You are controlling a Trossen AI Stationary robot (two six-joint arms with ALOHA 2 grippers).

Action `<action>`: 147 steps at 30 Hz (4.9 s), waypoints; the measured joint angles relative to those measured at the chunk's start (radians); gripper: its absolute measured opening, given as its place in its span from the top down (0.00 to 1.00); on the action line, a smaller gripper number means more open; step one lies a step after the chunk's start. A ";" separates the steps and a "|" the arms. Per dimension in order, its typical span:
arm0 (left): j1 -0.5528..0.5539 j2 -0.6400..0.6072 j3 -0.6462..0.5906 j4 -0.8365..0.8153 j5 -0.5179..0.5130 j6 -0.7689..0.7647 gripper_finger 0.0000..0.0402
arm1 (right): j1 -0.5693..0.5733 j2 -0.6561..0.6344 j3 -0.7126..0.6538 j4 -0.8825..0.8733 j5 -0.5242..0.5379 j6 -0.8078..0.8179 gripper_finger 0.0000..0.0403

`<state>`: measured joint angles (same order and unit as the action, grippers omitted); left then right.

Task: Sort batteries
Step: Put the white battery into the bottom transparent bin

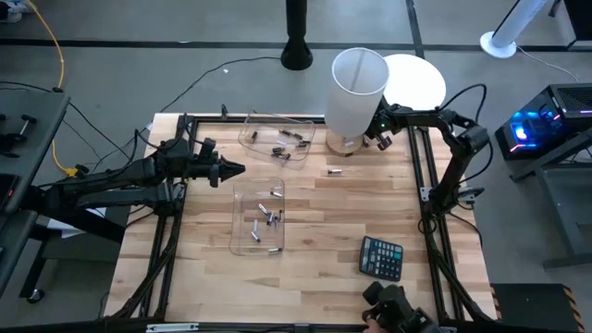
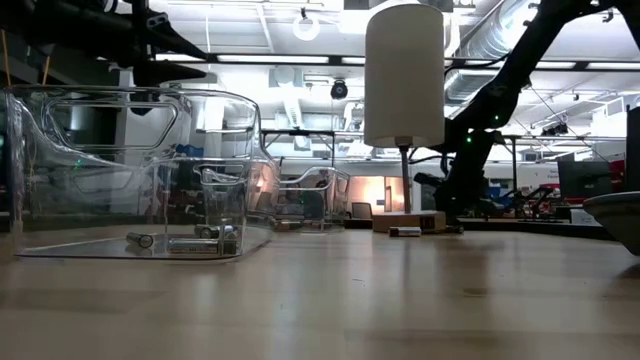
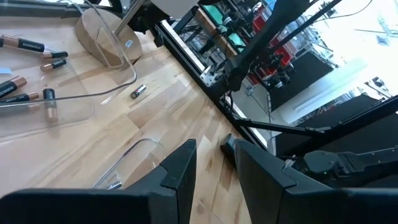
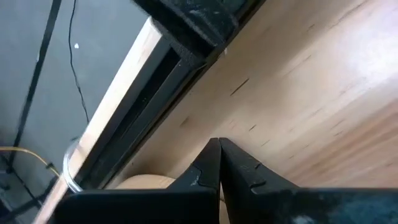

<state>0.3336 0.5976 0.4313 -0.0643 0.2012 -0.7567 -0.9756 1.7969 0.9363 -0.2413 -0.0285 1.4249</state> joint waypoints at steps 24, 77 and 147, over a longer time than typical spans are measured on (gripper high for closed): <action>0.000 0.000 0.000 0.000 0.002 0.019 0.74 | 0.087 -0.075 -0.005 -0.297 -0.040 -0.204 1.00; 0.000 0.000 0.000 0.002 0.052 -0.044 0.74 | 0.251 -0.599 -0.333 -0.155 -0.028 -1.024 0.93; 0.000 0.001 0.000 0.007 0.016 -0.054 0.74 | 0.766 -0.265 -0.023 0.270 0.173 -0.740 0.96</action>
<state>0.3336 0.5983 0.4313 -0.0572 0.2176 -0.8104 -0.2092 1.5323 0.9135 0.0292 0.1442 0.6850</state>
